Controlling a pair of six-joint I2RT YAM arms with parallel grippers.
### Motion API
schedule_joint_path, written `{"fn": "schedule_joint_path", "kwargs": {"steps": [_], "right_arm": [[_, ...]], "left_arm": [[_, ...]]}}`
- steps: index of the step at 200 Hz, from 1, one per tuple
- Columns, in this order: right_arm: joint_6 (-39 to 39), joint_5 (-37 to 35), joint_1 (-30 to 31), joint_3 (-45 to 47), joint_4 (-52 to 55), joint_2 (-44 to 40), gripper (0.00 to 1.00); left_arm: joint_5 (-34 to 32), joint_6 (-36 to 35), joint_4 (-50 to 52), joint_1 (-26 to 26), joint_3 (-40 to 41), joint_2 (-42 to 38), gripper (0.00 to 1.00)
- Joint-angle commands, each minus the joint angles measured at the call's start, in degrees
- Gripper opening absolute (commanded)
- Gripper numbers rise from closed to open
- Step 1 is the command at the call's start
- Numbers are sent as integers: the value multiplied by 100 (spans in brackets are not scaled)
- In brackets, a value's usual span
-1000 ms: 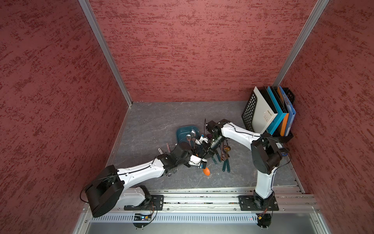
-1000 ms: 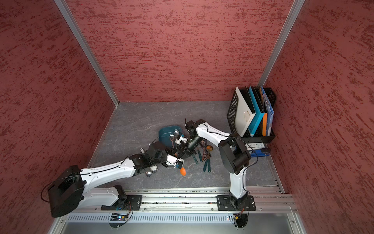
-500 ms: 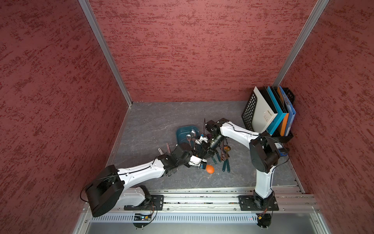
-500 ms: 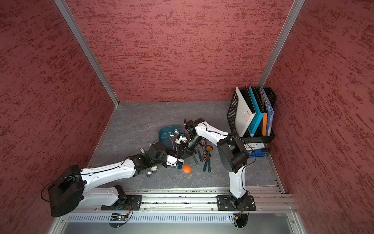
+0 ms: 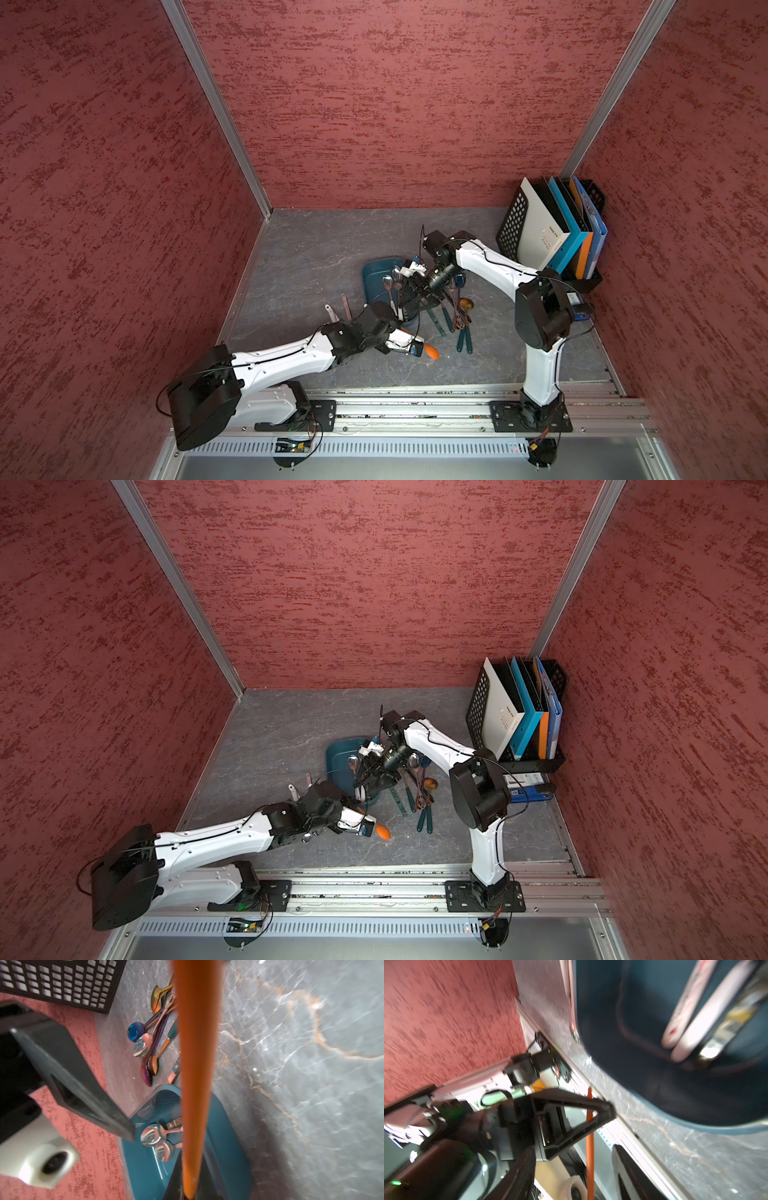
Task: Put the spoon into the storage box
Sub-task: Place the spoon in the storage box.
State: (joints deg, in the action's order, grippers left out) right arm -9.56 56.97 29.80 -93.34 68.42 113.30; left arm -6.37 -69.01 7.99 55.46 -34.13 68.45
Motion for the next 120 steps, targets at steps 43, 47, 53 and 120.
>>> {"fn": "schedule_joint_path", "kwargs": {"steps": [43,47,53,120], "right_arm": [[-1406,-1400,-1299,737,-2075,-1036,65],[-1407,-1548,-1331,777,-2105,-1106,65],[-1394,-1727,-1349,858,-2169,-1198,64],[-809,-3790,-888,2575,-3486,-2360,59]], "left_arm": [[75,2960,2069,-124,-1057,-138,0],[78,3181,2165,-167,-1138,-96,0],[79,3480,2307,-240,-1264,-23,0],[1132,7295,3551,-1548,-2389,525,0]]}}
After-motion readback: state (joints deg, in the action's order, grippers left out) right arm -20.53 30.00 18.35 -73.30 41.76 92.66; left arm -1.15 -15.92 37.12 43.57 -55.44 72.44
